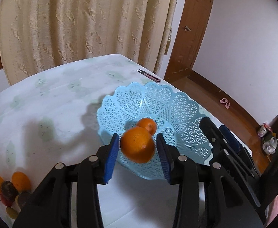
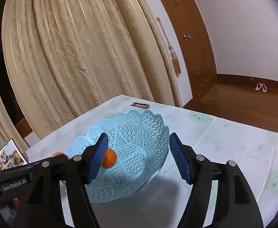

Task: Organize fruits
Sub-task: 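Lower the large orange into the blue basket and open the left gripper, then grasp another large orange with the left gripper while the right gripper returns to the pile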

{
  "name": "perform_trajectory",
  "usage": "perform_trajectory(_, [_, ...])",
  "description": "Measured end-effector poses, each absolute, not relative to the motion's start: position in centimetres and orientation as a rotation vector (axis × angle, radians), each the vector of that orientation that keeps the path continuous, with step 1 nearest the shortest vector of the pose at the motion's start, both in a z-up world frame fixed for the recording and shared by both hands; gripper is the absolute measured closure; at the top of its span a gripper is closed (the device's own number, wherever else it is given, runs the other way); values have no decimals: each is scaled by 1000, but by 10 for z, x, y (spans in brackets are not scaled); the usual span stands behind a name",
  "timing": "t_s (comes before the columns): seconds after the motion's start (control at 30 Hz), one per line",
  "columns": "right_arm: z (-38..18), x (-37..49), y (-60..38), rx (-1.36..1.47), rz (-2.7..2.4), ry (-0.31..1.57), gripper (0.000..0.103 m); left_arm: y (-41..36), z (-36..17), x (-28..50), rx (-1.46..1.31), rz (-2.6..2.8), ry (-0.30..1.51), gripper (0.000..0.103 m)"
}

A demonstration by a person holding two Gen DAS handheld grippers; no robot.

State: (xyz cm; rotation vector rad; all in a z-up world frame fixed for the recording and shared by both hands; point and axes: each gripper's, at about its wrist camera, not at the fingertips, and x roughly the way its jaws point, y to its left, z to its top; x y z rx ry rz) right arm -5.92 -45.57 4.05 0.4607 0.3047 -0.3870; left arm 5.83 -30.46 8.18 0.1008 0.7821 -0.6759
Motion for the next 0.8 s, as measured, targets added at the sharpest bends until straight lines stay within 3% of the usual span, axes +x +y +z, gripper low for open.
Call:
perform_trajectory(0.03, [41, -59, -456, 460, -388, 302, 34, -303, 83, 58, 99, -669, 772, 40])
perform_trajectory(0.07, [41, -60, -455, 460, -392, 296, 34, -300, 85, 56, 97, -660, 758, 32])
perform_trajectory(0.23, [44, -64, -454, 455, -400, 270, 28, -276, 96, 52, 90, -603, 706, 19])
perform_trajectory(0.4, [45, -64, -452, 443, -399, 267, 28, -248, 103, 49, 91, -531, 666, 14])
perform_trajectory(0.8, [51, -71, -440, 377, -453, 224, 26, -149, 113, 47, 52, -299, 626, 13])
